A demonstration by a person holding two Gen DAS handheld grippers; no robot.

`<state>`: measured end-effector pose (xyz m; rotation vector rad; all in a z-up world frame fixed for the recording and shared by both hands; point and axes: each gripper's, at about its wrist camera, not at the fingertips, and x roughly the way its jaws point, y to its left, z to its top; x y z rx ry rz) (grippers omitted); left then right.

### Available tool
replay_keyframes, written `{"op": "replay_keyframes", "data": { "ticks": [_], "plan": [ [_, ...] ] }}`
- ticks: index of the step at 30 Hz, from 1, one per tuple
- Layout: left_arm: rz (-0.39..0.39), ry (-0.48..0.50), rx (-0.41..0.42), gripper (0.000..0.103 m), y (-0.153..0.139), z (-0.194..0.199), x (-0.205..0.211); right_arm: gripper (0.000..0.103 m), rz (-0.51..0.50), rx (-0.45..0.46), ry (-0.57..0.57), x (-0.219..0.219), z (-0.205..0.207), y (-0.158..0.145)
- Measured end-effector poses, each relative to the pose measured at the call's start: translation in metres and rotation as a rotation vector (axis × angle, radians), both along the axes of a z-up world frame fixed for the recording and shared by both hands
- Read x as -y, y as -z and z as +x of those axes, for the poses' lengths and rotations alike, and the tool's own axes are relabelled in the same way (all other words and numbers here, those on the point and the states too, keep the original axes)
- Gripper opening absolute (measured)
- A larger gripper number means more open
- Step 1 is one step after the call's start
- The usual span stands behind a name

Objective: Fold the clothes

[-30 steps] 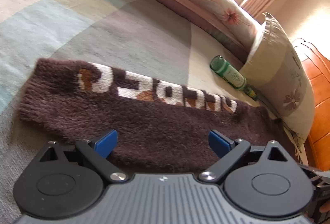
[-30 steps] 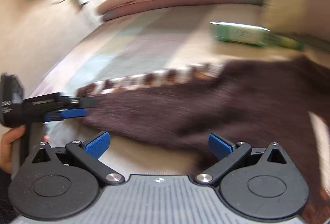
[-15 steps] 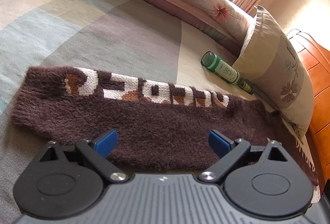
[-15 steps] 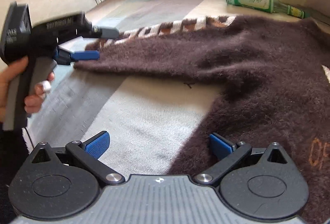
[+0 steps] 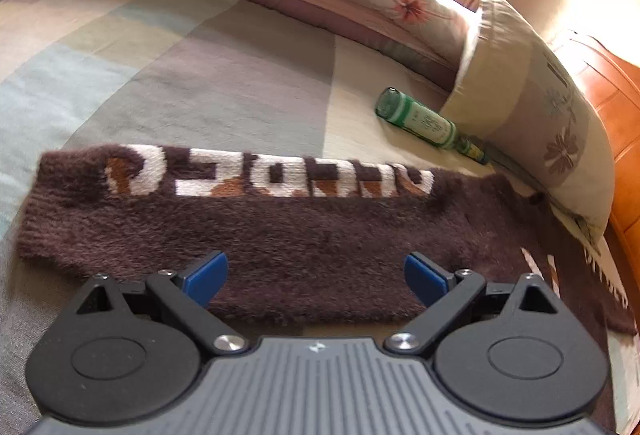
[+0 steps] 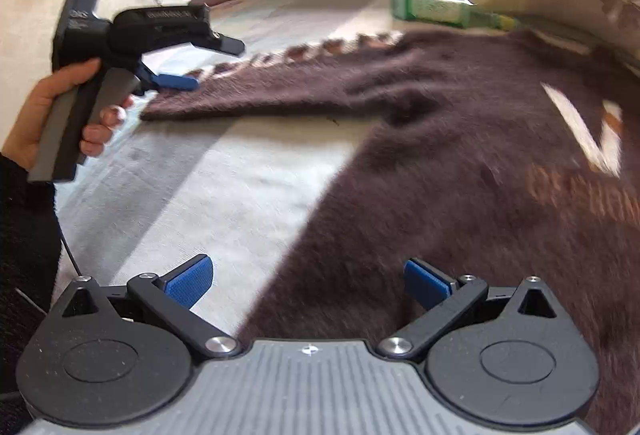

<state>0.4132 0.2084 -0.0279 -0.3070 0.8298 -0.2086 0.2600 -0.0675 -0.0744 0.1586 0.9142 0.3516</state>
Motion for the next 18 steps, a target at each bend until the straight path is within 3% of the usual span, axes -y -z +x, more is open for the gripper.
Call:
{"op": "replay_keyframes", "data": {
  "ticks": [2,7,13,18],
  "plan": [
    [0.036,0.027,0.021,0.095,-0.005,-0.003,0.013,0.103,0.091,-0.071,0.008,0.008,-0.010,0.009],
    [0.101,0.124,0.065,0.095,-0.020,-0.013,0.055,0.103,0.181,-0.077,0.001,0.022,-0.046,0.001],
    [0.160,0.380,0.159,0.095,-0.033,-0.047,0.134,0.103,-0.007,-0.013,0.251,0.079,-0.087,-0.016],
    [0.113,0.638,0.156,0.096,-0.033,-0.083,0.189,0.103,-0.185,-0.016,0.428,0.122,-0.107,0.000]
  ]
}}
